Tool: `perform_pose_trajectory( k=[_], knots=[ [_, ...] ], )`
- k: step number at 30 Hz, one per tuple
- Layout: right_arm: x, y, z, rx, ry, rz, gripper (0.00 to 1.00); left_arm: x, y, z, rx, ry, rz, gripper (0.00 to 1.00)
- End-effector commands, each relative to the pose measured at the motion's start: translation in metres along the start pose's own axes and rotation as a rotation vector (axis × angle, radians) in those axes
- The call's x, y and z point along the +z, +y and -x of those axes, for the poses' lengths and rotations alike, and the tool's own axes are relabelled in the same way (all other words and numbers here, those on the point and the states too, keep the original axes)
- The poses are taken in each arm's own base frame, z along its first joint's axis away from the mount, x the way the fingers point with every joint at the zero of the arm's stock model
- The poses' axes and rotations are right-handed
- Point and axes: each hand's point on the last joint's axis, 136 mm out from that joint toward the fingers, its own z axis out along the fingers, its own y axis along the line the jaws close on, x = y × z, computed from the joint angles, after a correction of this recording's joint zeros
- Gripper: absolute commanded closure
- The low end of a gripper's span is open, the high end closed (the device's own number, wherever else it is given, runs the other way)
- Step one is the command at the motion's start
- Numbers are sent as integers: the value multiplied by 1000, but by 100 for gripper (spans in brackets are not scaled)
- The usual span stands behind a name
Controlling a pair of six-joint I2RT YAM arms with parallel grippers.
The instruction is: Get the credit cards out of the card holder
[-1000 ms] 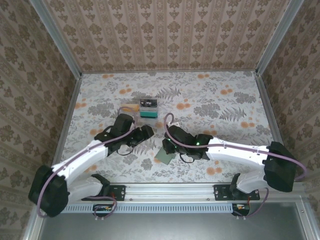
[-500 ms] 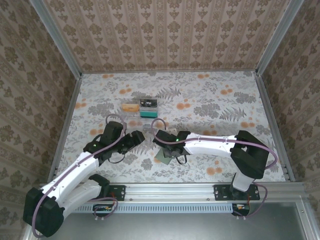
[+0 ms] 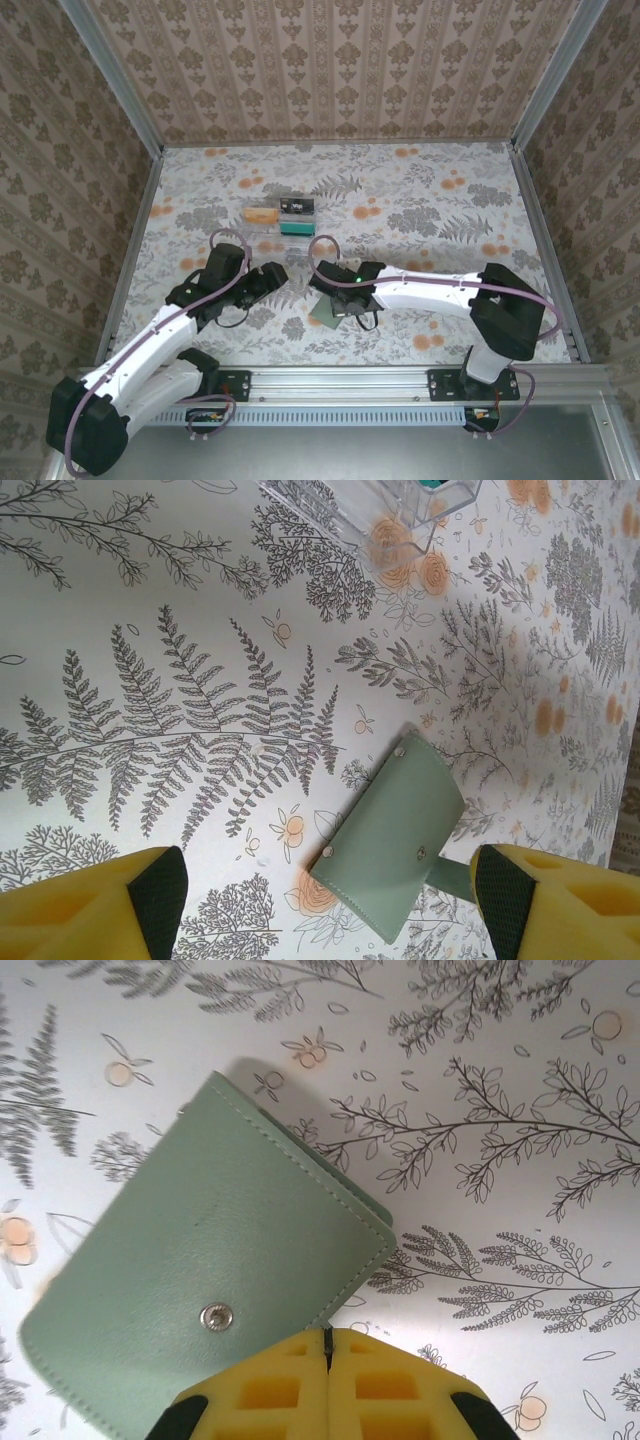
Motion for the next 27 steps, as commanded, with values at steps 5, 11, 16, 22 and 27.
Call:
perform_pose_trajectory(
  k=[5,11,16,22,27],
  knots=[
    [-50,38,36,-35,-96,174,100,-5,-1,2,16,-4,-1,21],
    [-71,62,57,-56,-140,261,100,-7,-3,2,18,-9,-8,20],
    [-65,43,62,-71,-147,206,100,-7,-3,3,14,-11,-13,20],
    [-61,8,61,-71,-148,136,100,-2,-5,2,11,5,-25,21],
    [-45,-38,56,-79,-132,48,100,1,-8,3,30,4,-35,22]
  ],
)
